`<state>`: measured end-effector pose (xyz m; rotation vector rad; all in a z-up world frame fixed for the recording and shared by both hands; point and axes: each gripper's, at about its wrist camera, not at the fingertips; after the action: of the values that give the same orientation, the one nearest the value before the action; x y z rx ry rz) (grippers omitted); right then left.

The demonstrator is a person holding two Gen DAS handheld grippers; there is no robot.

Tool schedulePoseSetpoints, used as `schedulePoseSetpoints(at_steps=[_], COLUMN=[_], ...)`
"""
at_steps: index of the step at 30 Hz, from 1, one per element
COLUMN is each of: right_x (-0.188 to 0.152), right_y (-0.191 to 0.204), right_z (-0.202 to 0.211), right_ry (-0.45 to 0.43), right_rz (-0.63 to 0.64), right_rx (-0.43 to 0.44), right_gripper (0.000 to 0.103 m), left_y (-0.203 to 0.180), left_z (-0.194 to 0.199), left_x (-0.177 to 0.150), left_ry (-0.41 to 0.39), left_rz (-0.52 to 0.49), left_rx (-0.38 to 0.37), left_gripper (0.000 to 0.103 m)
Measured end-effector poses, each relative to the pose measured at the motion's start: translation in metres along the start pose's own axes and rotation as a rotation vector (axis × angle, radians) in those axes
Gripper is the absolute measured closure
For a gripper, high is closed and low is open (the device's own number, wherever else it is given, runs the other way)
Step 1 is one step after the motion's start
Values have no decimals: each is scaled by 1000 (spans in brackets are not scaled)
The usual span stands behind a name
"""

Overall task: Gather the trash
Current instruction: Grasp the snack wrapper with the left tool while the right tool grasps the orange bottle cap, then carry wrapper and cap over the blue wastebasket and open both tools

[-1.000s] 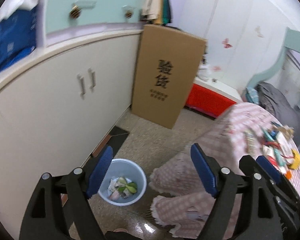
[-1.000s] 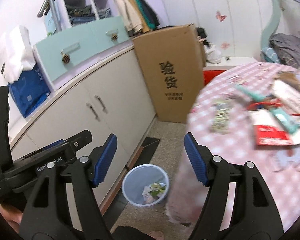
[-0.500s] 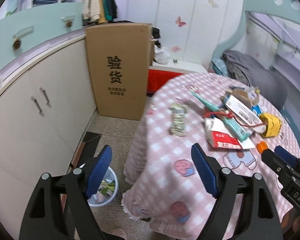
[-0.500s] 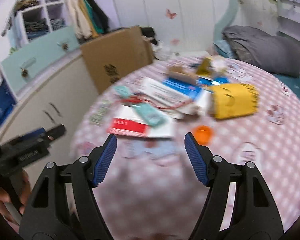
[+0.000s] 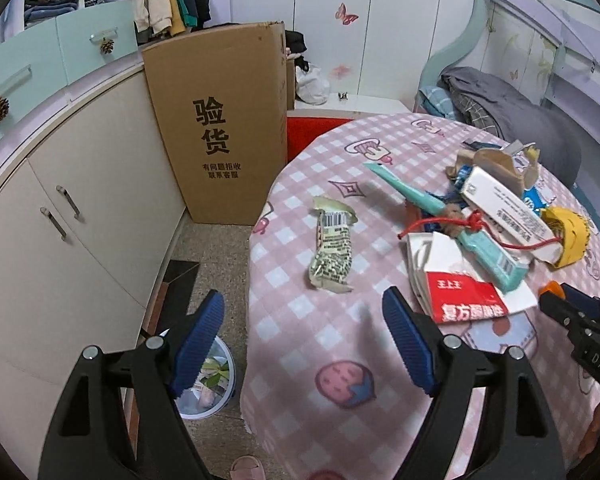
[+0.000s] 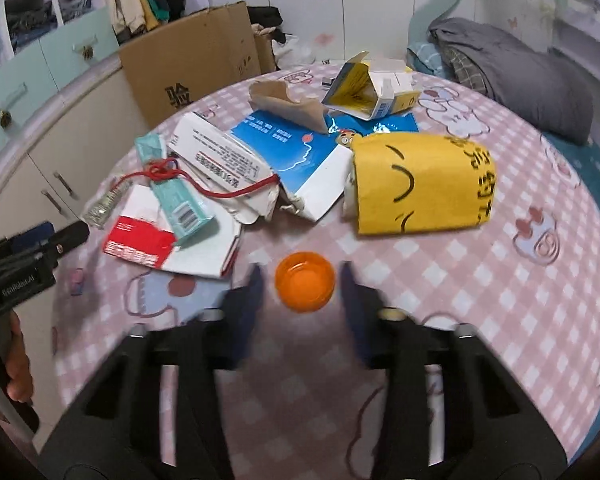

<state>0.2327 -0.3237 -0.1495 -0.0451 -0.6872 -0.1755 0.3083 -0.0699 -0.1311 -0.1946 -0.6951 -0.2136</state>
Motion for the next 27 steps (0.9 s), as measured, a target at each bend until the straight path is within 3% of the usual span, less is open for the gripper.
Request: schedulePoseSetpoints(at_steps=[7,8,10,11,12,13,20,27], right_x=[1,1,1,1,2,1,3,10], right_y=[-8,-9,-9,-9,-9,-8,12,62], right_z=[8,9,11,12,13,15,39,63], right_ry=[-46,-51,-58,-61,-64,-68,-115,-150], right_rz=[-40,-43,-47,-50,-51,-54,-36,36], right_rx=[38,40,46,47,48,51,83,163], right_gripper=[74,74,74,74,74,74,74,74], left_y=[-4,-4,-5,-7,-9,-12,-6,24], left_z=[-26,-31,-35,-36,-36,-36,-14,36], left_x=[14,16,20,23,25,26,14,3], left_ry=[29,37,36,40,43,48,1,-93], left_rz=[-41,-42,-45,-53,-62,-71,-53,15], left_rx=[19,13,8,-6,-10,-14,-76,-82], left_gripper=[27,36,43,56,81,84,88,88])
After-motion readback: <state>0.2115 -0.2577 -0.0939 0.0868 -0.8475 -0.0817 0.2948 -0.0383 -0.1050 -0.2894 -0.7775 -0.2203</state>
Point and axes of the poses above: each gripper's, at about its wrist camera, not at the fingertips, and z roughly against the way its jaws point, y to its left, x to its top, and after that the axes turned 8 degrees about -x, right-handed
